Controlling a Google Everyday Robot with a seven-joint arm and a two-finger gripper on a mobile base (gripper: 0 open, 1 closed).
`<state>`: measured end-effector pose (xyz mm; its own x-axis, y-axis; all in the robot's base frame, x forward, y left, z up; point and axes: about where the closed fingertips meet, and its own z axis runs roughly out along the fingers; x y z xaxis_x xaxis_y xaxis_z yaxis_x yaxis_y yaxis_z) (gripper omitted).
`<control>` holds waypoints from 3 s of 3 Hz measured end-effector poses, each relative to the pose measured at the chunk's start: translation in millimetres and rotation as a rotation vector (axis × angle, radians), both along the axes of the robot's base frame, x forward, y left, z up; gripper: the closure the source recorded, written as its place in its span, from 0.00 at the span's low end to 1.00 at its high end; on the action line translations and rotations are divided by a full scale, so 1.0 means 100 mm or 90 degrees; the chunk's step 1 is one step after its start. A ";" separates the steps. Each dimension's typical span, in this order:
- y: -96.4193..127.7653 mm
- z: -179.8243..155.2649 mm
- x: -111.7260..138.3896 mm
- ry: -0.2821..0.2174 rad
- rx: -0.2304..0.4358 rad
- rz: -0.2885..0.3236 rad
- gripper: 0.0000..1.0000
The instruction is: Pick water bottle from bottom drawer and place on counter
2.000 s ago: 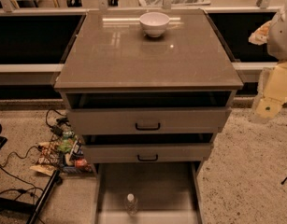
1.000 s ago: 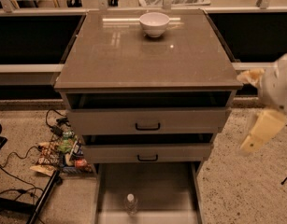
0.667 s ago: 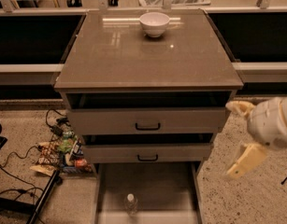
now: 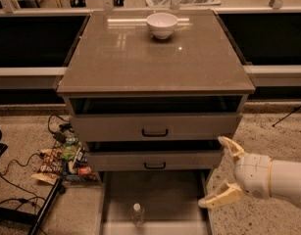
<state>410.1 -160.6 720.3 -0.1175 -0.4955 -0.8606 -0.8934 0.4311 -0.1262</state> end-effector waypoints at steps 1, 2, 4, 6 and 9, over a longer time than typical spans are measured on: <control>0.04 -0.37 0.01 -0.052 0.039 0.003 0.00; 0.04 -0.37 0.01 -0.052 0.039 0.003 0.00; 0.47 -1.75 0.08 -0.017 0.035 0.031 0.00; 1.06 -3.37 0.39 0.020 0.095 0.044 0.00; 1.78 -4.59 0.33 0.109 0.212 0.048 0.00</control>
Offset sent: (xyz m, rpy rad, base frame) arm 0.0011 0.0031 -0.0261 0.0507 -0.0692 -0.0033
